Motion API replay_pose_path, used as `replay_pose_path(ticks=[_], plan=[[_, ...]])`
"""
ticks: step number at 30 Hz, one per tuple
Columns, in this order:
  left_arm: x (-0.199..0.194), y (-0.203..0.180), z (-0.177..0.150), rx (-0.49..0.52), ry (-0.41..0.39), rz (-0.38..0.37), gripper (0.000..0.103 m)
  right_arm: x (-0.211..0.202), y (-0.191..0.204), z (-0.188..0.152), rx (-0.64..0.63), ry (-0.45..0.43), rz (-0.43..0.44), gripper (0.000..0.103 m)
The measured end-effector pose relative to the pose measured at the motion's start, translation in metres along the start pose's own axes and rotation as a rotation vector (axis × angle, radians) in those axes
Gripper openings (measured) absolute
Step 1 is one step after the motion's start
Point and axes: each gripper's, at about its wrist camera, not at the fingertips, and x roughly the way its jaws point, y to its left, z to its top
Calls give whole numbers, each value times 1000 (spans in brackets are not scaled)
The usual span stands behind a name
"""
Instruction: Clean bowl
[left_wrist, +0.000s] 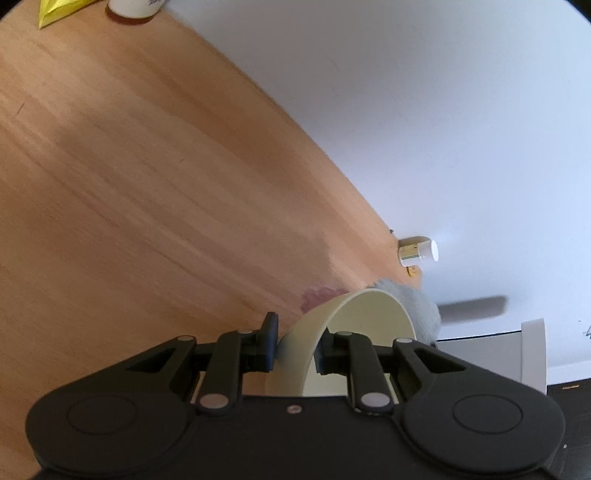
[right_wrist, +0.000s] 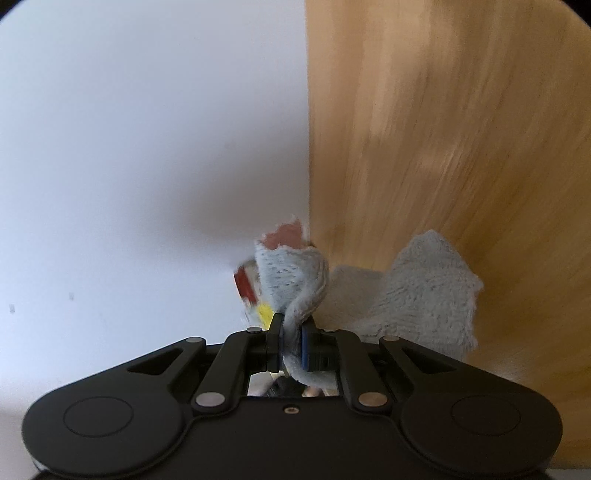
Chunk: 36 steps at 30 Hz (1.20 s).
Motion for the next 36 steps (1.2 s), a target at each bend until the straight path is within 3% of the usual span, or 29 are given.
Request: replay_pose_path(ticks=[6,8,10,16,19,25,36], plan=[[-4,1,1,9,3,-31,17,-5,37,-6,-324,138,-217,11],[-4,-1,2,19,5,-35,17,2,53,-13,-437,168,-236,11],[-3,-4,2,39,8,-39,16,43,76,-7,-516,188,-245,11],[-5,-6,5,41,8,-54,16,108,85,-17,-705,231,-294,10],[-10,-5,7,45,5,-59,16,96,81,-39,-806,263,-330,10],[-8,-7,5,56,11,-58,15,82,82,-60,-965,338,-402,10],[0,-14,-1,81,12,-50,16,119,88,-83,-1015,379,-411,10]])
